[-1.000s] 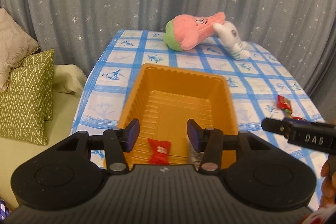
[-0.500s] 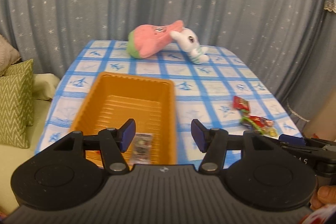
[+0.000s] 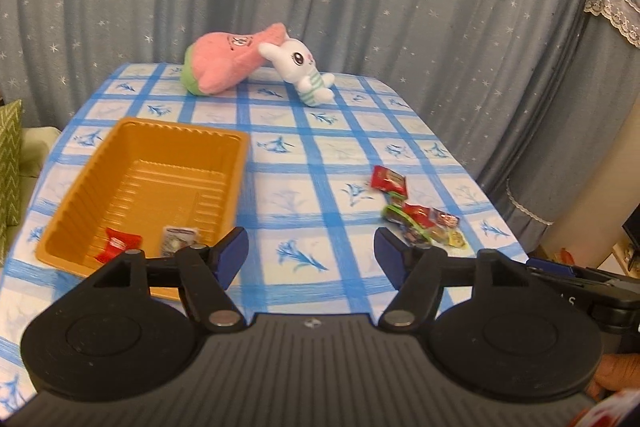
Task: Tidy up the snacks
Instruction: 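Move both open grippers back toward the remaining snack pile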
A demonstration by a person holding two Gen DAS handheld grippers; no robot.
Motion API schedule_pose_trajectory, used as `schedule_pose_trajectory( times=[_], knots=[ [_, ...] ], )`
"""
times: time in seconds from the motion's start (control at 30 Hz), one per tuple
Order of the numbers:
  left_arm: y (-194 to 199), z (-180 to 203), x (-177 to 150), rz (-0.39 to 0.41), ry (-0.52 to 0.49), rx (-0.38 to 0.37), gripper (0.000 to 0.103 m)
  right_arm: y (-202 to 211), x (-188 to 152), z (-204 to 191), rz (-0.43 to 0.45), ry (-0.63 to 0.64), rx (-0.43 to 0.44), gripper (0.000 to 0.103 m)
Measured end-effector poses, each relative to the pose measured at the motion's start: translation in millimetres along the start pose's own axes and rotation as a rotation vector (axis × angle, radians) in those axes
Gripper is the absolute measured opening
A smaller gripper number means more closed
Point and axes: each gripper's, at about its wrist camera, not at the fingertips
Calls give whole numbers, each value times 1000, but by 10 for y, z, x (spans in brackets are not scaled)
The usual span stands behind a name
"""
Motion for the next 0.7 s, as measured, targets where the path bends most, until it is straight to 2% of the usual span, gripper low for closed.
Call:
schedule_pose_trajectory(
  times=[0.33,0.5,0.7],
  knots=[
    [-131,204,-119,-31,-6,-16,69,17,-76,255,-8,-35,-29,57],
    [-186,289,-155,-29,-24,-17,76,-18,-107,331,-14,-51,-34,57],
    [-292,359,-191,-42,-28,-19,78,-71,-167,449,-21,-64,-45,57]
  ],
)
Point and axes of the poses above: each gripper's, at about its wrist camera, not at the fingertips, and y roughly against the way its jaws point, z to its right, x to its top, and after that the axes turned 12 degrees about y, right-handed
